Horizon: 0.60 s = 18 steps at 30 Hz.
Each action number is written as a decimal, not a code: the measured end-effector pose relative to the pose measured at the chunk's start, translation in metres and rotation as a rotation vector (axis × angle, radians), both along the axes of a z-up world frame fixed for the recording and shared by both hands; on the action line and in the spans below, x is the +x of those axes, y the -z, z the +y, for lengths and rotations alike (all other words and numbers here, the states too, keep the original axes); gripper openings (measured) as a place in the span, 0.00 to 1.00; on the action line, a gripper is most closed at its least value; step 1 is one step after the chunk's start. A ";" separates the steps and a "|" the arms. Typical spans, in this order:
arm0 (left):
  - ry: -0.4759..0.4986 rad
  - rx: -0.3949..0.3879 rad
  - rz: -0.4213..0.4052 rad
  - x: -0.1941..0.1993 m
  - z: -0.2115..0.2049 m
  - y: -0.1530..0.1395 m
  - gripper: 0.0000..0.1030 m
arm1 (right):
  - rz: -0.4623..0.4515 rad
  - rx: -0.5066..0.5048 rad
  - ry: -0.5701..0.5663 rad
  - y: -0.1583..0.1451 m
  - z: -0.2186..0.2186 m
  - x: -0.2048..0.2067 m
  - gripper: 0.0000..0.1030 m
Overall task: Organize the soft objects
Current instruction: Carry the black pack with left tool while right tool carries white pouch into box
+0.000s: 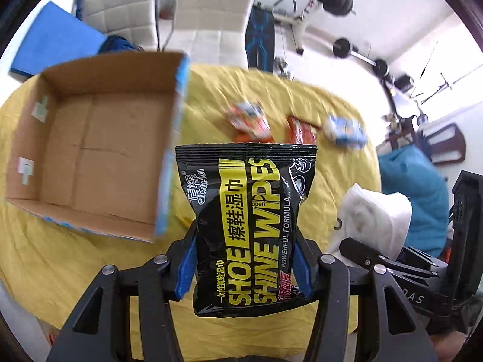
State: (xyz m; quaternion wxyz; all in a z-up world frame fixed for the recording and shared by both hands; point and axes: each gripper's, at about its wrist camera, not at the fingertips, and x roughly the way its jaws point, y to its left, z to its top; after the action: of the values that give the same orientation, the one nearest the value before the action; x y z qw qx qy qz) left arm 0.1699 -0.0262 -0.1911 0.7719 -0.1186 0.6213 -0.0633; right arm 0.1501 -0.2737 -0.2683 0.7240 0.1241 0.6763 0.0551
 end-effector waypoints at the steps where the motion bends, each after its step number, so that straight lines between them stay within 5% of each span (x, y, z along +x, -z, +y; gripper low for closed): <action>1: -0.008 0.002 -0.008 0.002 0.012 -0.007 0.50 | -0.022 0.013 -0.016 -0.010 0.012 0.002 0.69; 9: -0.027 0.036 -0.039 0.041 0.115 0.004 0.50 | -0.109 0.057 -0.104 -0.058 0.142 0.049 0.69; 18: 0.016 0.044 0.057 0.114 0.197 0.069 0.50 | -0.046 0.032 -0.132 -0.017 0.271 0.115 0.69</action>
State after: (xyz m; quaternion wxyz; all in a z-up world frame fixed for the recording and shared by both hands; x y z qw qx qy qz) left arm 0.2839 0.1711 -0.2600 0.7557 -0.0983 0.6453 -0.0525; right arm 0.2649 -0.0028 -0.2516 0.7321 0.0892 0.6653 0.1164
